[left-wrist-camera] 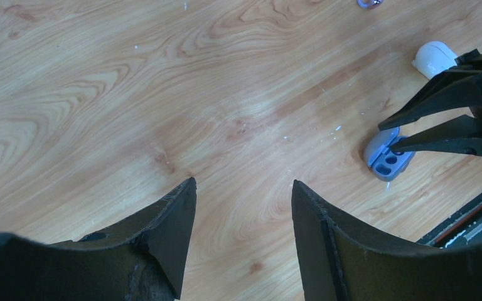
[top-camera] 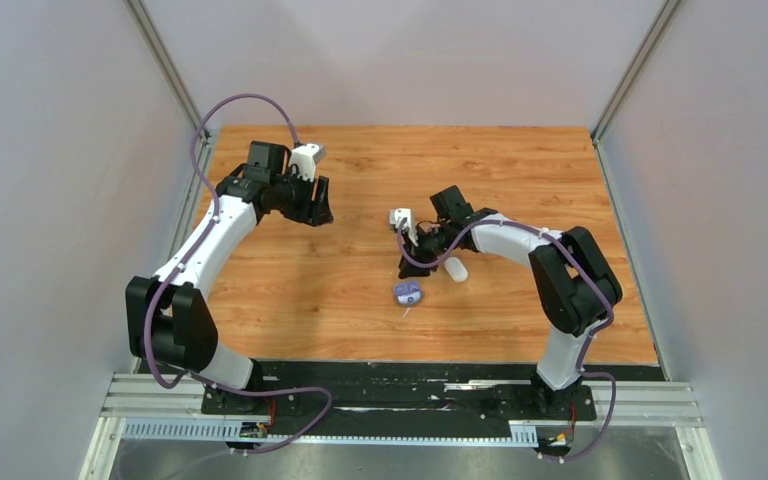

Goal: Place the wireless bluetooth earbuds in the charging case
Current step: Place the charging case at the center of the board, then pick up the earbud from the center of the board.

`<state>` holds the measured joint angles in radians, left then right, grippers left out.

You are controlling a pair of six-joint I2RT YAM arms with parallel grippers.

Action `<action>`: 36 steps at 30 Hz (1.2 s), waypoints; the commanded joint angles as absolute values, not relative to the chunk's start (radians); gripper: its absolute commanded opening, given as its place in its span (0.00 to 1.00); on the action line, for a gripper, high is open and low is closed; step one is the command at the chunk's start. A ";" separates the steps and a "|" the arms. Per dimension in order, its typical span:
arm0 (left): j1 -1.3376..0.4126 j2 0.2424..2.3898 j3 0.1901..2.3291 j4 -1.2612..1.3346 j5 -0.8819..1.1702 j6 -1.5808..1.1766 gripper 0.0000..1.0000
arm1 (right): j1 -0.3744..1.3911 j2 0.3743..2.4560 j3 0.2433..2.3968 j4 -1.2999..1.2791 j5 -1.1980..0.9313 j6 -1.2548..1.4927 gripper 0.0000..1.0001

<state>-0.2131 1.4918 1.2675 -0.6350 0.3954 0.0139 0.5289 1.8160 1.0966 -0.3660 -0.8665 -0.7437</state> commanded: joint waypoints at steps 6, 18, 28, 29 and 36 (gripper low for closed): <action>-0.204 1.497 1.298 -0.610 0.433 0.008 0.65 | 0.502 1.797 1.286 -0.408 -0.875 -0.587 0.28; -0.195 1.483 1.288 -0.635 0.452 0.009 0.65 | 0.252 2.017 1.635 -0.759 -0.634 -0.980 0.29; -0.195 1.464 1.277 -0.643 0.469 0.009 0.65 | 0.261 2.119 1.686 -0.821 -0.631 -1.090 0.35; -0.194 1.459 1.274 -0.644 0.466 0.010 0.65 | 0.267 2.119 1.686 -0.826 -0.636 -1.081 0.35; -0.193 1.447 1.258 -0.637 0.466 0.005 0.65 | 0.300 2.125 1.664 -0.831 -0.658 -1.058 0.33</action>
<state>-0.2005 1.4925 1.2633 -0.6411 0.4450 0.0086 0.2855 2.1315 1.6428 -0.8150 -0.6106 -1.0416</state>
